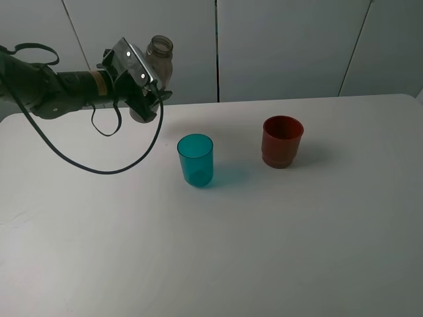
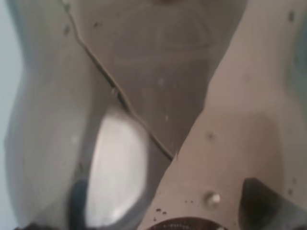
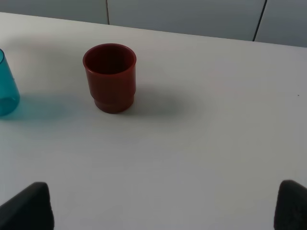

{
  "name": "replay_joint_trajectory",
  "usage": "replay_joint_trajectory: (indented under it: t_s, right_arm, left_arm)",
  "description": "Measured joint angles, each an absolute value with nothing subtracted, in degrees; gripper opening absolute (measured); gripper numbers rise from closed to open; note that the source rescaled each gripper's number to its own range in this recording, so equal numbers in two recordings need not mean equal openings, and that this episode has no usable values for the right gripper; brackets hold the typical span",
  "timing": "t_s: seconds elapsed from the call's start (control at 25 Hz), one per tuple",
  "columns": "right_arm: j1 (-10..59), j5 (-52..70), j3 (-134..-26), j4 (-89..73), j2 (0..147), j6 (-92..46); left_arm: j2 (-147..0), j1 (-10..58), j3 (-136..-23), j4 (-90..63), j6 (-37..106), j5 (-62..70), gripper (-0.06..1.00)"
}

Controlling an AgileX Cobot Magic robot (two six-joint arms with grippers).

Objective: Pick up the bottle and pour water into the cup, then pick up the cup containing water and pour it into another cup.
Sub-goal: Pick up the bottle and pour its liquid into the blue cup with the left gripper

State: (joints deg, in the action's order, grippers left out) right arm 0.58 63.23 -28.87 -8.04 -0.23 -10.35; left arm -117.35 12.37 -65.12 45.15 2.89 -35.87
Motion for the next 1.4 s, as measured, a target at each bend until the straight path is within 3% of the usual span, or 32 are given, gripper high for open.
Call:
replay_joint_trajectory:
  t_s: [1.4]
  right_arm:
    - [0.6, 63.2, -28.9, -8.0, -0.2, -9.7]
  left_arm:
    - [-117.3, 15.4, -65.2, 55.1, 31.3, -35.3, 0.01]
